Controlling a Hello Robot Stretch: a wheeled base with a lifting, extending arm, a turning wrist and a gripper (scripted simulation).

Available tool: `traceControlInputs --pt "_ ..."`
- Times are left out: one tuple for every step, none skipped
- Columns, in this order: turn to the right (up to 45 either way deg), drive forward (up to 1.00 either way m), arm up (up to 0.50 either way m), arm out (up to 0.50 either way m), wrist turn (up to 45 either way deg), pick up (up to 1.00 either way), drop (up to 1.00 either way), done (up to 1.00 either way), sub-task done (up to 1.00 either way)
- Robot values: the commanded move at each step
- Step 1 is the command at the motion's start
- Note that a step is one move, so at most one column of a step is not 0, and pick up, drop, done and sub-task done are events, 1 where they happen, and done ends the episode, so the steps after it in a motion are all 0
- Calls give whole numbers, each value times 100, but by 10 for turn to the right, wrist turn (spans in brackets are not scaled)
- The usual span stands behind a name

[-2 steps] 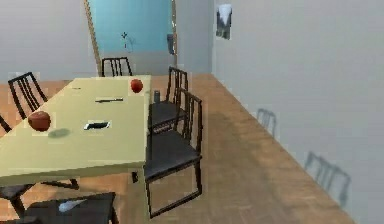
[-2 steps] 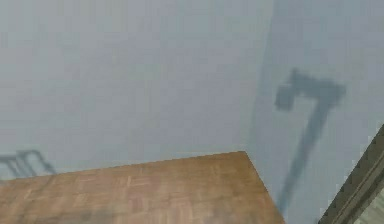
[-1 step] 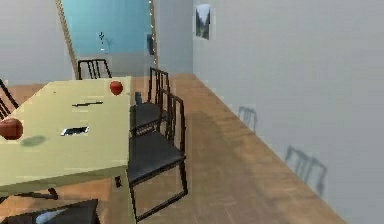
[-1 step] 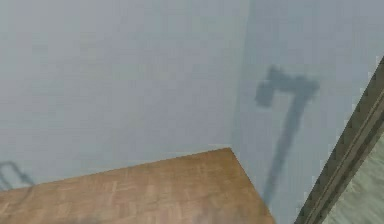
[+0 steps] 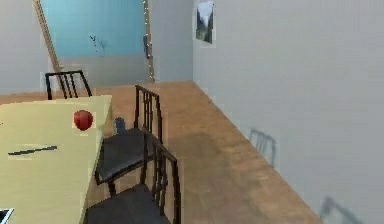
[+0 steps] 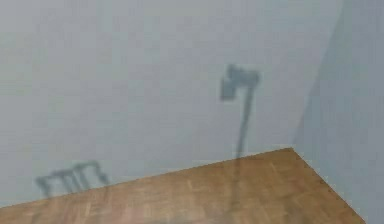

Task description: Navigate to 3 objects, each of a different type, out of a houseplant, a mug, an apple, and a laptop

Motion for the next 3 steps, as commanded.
traceControlInputs --pt "-450 0 0 0 0 0 0 0 0" --pt "-210 0 0 0 0 0 0 0 0" --pt "0 0 0 0 0 0 0 0 100"
